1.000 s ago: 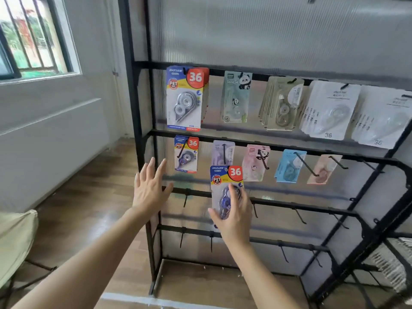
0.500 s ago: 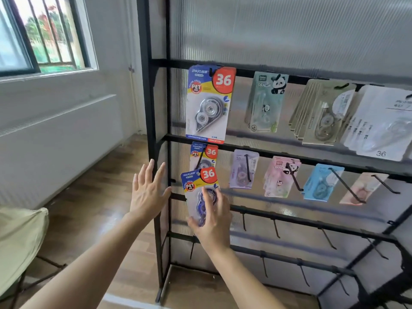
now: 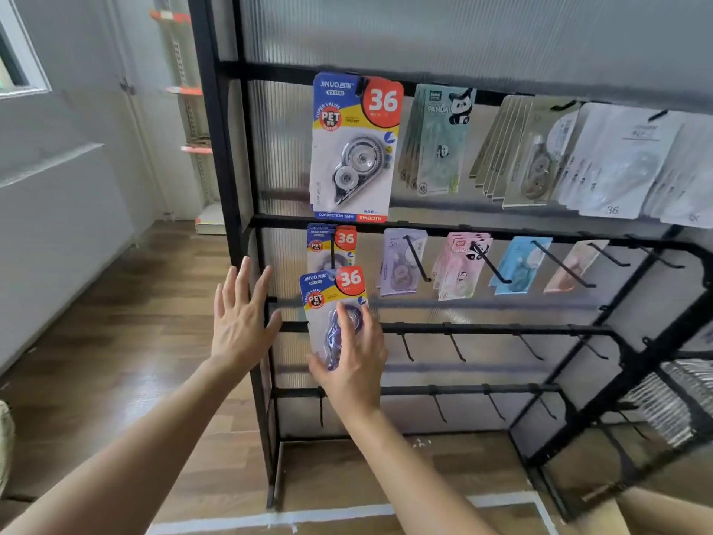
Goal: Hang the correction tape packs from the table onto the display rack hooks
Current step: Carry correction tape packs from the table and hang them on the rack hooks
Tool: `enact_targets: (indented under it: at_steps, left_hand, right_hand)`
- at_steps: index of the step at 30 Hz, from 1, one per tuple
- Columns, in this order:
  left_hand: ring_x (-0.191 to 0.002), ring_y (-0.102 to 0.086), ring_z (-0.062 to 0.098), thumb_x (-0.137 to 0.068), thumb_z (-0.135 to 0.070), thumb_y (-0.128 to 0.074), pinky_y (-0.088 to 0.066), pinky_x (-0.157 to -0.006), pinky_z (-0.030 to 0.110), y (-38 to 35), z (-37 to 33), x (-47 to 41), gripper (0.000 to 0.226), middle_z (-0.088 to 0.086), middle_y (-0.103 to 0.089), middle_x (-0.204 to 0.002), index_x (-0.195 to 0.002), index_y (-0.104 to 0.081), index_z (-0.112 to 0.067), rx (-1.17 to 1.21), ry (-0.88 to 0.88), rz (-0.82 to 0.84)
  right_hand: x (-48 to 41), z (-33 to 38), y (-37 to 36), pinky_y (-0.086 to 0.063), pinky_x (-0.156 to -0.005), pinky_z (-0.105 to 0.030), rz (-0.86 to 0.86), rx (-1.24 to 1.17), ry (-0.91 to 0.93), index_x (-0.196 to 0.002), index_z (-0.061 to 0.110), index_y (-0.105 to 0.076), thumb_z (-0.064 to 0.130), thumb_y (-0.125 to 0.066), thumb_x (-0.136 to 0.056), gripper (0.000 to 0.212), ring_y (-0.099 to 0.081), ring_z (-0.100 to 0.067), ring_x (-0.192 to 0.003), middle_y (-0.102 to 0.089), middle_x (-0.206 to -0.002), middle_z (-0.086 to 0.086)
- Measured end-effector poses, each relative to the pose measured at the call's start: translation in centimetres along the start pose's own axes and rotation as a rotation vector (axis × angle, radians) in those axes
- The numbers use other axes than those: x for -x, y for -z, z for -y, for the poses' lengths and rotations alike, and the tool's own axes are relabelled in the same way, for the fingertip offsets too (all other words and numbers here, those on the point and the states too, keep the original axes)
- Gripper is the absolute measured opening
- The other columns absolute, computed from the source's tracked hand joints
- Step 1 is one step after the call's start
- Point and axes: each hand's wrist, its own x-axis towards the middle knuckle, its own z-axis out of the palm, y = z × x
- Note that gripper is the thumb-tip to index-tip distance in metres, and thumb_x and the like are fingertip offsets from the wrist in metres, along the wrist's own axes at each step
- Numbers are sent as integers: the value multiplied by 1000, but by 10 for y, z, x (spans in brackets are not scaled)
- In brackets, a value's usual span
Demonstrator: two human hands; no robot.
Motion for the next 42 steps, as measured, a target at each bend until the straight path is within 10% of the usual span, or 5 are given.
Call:
enact_targets:
  at_steps: [14,19,28,42]
  left_hand:
    - [-145,-2,34,-83,-21,-70,5,-117,41,-14,11,-25,77,19,-12,-158,-149,-30,-13,6,-150,-73]
    - [-143,-7,34,-82,-39,-44,16,-115,34,-11,20,-44,72,19,-20,-155,-148,-26,-18,-90,-223,-110]
    - [-146,0,33,-78,-20,-75,11,-116,39,-16,34,-74,93,17,-11,-158,-151,-18,-21,-121,-232,-108]
    - [-145,0,32,-78,-19,-74,19,-114,34,-20,37,-67,90,19,-15,-157,-150,-22,-17,-85,-213,-93]
  right_hand:
    - [-26,-11,-24,-46,-89,-54,136,116,-89,-140,31,-20,47,-81,-67,96,-40,-41,-129,-36,-143,-21]
    - [-60,-25,-35,-37,-104,-51,266,104,-76,-134,38,-4,48,-74,-77,91,-26,-35,-138,-22,-153,-18]
    - [-103,-38,-72,-47,-94,-54,210,95,-76,-134,30,-15,46,-82,-68,95,-44,-40,-127,-39,-144,-22]
    - [-109,-46,-67,-38,-109,-42,508,210,-81,-153,28,3,10,-56,-93,86,-7,-34,-146,10,-160,-10]
